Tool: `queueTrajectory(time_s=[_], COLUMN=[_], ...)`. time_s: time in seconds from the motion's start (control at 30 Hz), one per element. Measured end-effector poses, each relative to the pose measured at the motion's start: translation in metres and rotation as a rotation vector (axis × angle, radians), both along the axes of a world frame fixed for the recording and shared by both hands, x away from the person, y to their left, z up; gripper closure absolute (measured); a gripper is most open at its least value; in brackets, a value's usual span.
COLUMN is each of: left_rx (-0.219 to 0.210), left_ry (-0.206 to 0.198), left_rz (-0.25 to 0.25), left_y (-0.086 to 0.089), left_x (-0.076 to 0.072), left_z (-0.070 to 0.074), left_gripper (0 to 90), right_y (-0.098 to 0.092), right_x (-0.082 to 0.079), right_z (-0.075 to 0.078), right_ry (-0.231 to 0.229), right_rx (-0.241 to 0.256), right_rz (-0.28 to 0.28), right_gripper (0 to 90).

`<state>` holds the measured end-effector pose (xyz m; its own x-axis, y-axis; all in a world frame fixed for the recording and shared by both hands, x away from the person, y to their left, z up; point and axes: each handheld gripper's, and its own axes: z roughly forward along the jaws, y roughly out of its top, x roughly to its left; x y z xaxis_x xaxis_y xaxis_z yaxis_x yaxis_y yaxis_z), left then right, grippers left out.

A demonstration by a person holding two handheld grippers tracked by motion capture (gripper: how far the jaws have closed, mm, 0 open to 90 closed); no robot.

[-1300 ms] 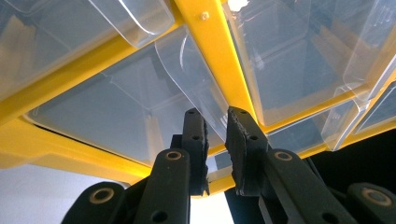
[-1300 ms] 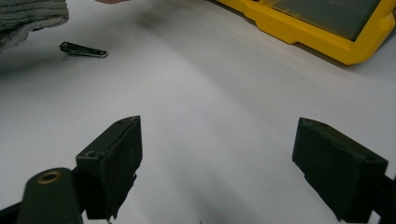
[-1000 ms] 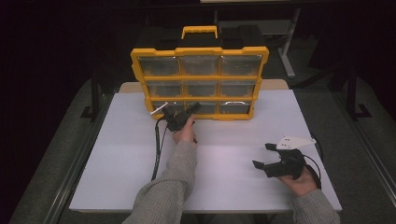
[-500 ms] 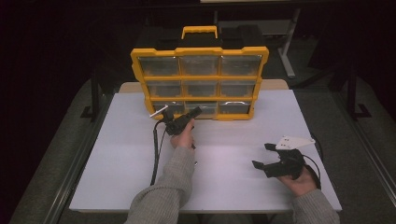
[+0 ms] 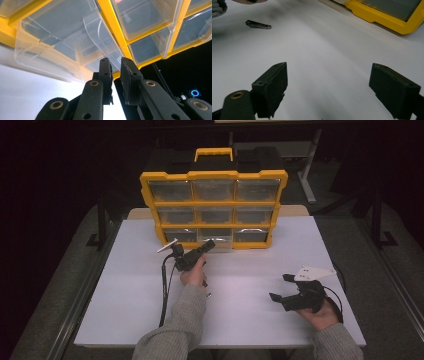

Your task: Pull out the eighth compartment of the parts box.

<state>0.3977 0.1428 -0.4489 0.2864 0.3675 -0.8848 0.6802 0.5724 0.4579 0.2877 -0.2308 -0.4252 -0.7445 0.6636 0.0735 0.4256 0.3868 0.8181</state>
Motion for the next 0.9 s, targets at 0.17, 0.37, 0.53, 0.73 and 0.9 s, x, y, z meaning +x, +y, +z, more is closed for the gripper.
queueTrajectory(time_s=[0.17, 0.37, 0.53, 0.73, 0.9], left_rx=[0.057, 0.243, 0.498, 0.691, 0.808], left_ry=[0.009, -0.004, -0.178, -0.298, -0.401], left_rz=[-0.014, -0.129, -0.240, -0.481, -0.609], left_y=[0.001, 0.007, 0.009, 0.005, 0.003], left_x=[0.000, -0.004, -0.009, -0.004, -0.001], left_z=[0.004, 0.019, 0.042, 0.063, 0.079], left_gripper=[74.4, 63.5, 61.9, 55.0, 49.5], right_y=[0.001, 0.003, 0.006, 0.007, 0.007], right_x=[-0.001, 0.000, -0.003, -0.003, -0.003], right_z=[0.000, -0.002, -0.001, -0.001, -0.002], right_ry=[0.006, 0.001, 0.000, 0.002, -0.001], right_rx=[-0.010, -0.021, -0.026, -0.033, -0.035], right_rz=[0.004, 0.018, 0.024, 0.033, 0.028], right_gripper=[14.1, 14.0, 14.0, 14.0, 14.0])
